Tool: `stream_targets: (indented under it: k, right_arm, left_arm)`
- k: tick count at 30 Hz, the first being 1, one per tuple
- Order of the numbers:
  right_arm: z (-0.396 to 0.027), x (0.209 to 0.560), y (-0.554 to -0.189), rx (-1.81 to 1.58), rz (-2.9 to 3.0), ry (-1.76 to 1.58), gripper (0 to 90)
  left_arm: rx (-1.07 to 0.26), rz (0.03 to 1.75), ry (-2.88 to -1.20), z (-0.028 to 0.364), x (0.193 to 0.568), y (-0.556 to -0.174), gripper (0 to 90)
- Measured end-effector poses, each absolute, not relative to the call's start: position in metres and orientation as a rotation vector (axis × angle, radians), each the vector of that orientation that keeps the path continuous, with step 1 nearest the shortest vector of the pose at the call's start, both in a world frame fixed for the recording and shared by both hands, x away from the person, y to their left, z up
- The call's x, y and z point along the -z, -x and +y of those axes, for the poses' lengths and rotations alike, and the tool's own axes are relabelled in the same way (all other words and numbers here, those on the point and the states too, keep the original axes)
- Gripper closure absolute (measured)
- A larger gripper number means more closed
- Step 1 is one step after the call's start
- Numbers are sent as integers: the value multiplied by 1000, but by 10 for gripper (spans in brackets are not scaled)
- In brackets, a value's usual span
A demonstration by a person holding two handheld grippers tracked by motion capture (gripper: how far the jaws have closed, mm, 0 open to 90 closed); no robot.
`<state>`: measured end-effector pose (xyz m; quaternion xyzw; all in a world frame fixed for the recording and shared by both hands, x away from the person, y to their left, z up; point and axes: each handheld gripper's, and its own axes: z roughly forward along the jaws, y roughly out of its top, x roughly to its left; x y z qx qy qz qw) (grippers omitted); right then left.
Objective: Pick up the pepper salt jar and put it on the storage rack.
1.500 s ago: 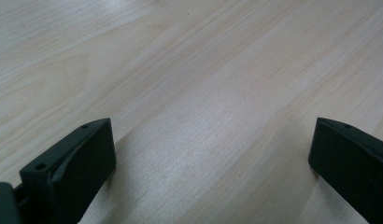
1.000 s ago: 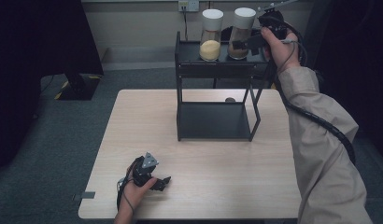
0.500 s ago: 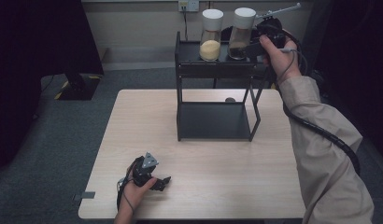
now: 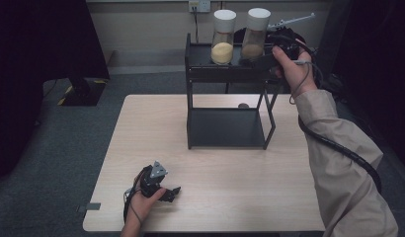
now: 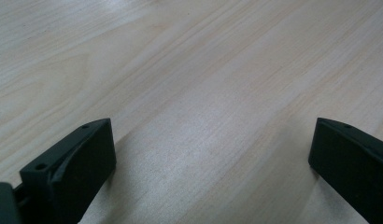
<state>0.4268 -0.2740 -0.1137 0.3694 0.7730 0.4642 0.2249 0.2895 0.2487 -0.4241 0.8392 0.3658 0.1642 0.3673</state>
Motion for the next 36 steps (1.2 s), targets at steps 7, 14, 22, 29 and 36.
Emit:
stream_targets:
  k: [7, 14, 22, 29, 36]
  right_arm:
    - [-271, 121, -422, -1292, 2131, -1009, 14]
    - [-270, 129, -419, -1304, 2132, -1016, 14]
    - [-270, 138, -415, -1321, 2136, -1019, 14]
    - [-270, 146, -411, -1323, 2150, -1013, 14]
    - [-268, 158, -408, -1333, 2164, -1013, 16]
  left_arm:
    - [-422, 940, -2156, 249, 424, -290, 0]
    - [-422, 940, -2156, 249, 424, -290, 0]
    - [-422, 939, -2156, 249, 424, -289, 0]
    - [-422, 940, -2155, 249, 424, -289, 0]
    - [-422, 939, -2155, 249, 424, -289, 0]
